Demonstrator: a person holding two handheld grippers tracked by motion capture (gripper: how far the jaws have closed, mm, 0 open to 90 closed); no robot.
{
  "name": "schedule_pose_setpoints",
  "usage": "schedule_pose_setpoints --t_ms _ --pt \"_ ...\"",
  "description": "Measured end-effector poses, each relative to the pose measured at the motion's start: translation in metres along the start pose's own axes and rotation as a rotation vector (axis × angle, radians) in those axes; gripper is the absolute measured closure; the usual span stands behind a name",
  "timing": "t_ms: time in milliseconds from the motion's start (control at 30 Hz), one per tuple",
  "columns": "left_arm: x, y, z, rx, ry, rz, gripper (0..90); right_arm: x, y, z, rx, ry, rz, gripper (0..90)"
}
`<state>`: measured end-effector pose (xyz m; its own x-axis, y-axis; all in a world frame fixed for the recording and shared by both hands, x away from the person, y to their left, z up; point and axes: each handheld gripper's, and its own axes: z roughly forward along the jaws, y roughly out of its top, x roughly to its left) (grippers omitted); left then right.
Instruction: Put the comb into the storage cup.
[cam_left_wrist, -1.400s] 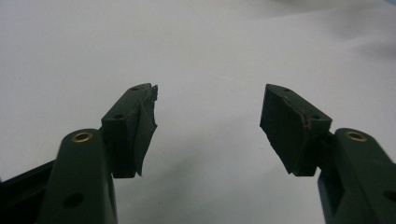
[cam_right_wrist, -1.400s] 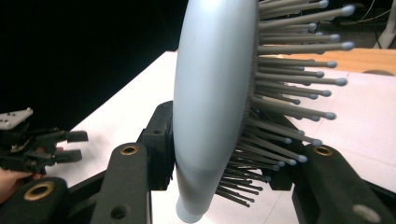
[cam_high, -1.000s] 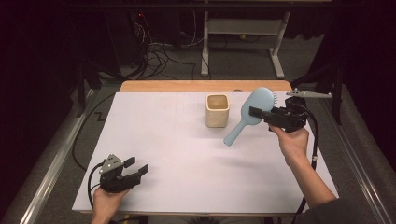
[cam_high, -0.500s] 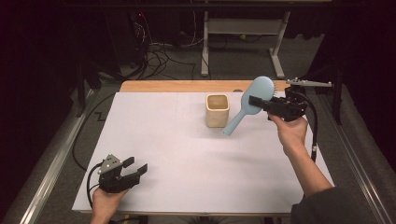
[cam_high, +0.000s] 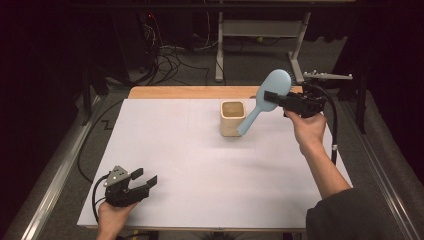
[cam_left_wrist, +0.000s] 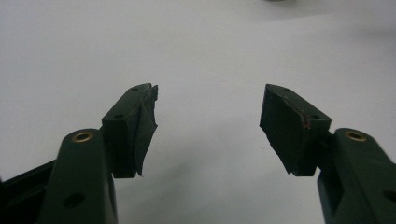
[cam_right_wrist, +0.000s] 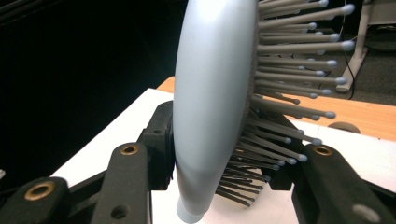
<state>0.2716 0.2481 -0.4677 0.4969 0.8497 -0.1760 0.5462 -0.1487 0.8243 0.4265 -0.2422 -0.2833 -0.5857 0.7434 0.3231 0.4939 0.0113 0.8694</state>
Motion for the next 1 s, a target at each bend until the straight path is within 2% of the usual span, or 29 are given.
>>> schedule_pose_setpoints --t_ms 467,1000 --pt "0.000 0.000 -0.001 0.000 0.004 0.001 36.8 -0.005 0.020 0.011 -0.020 -0.040 0.018 55.0" --pt "0.000 0.000 -0.002 -0.008 0.002 -0.002 37.1 -0.007 0.031 0.026 -0.030 -0.073 0.027 55.0"
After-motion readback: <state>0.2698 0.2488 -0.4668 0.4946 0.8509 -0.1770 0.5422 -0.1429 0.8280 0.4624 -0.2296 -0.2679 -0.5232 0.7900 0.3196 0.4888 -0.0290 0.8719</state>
